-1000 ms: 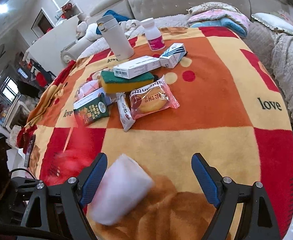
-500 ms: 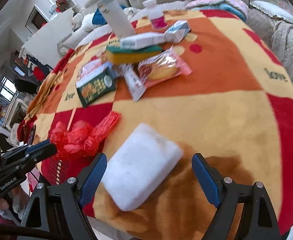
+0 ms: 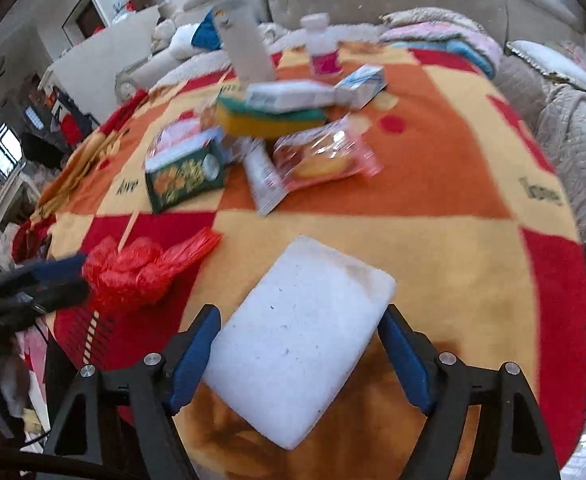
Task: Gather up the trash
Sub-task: 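Carry the red bag and foam block to the black bin and release both, then grasp the green cracker packet with the left tool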
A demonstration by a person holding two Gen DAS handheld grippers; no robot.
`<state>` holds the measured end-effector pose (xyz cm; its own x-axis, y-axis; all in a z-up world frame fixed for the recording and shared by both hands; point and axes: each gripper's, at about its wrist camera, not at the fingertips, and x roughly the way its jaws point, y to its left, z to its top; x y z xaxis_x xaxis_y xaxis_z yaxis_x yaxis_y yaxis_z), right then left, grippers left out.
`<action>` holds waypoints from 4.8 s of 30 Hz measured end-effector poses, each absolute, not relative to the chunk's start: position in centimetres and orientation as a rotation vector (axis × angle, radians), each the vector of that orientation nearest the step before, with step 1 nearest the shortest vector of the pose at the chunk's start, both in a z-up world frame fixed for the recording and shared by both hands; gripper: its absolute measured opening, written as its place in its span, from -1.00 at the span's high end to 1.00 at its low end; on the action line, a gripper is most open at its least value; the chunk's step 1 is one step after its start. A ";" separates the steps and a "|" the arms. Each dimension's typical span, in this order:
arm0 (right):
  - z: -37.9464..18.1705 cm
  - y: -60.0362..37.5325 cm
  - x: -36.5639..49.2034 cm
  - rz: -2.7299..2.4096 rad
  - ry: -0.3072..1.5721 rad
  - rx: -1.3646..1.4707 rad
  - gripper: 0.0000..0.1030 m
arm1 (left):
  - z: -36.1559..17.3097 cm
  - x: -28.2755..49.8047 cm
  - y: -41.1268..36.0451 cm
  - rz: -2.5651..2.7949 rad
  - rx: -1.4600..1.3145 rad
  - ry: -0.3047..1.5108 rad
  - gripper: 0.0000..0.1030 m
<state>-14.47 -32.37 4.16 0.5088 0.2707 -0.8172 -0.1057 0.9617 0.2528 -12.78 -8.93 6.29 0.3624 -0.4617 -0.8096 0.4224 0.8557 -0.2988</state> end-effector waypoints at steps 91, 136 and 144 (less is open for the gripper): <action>2.7 -63.9 -21.2 -0.279 0.874 0.450 -0.80 | 5.6 -10.4 -44.6 -0.831 0.097 1.001 -0.19; 2.9 -34.1 -7.7 0.296 0.995 0.170 -0.76 | 2.0 -3.5 -13.2 -0.574 0.160 1.091 -0.19; 3.0 -34.1 -7.6 0.300 0.990 0.183 -0.76 | 2.7 -5.1 -12.4 -0.537 0.117 1.098 -0.19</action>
<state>-7.56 -34.06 2.99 0.5119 0.3306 -0.7928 -0.1653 0.9436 0.2868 -5.15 -12.39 2.66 0.3427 -0.3554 -0.8696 0.4683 0.8671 -0.1698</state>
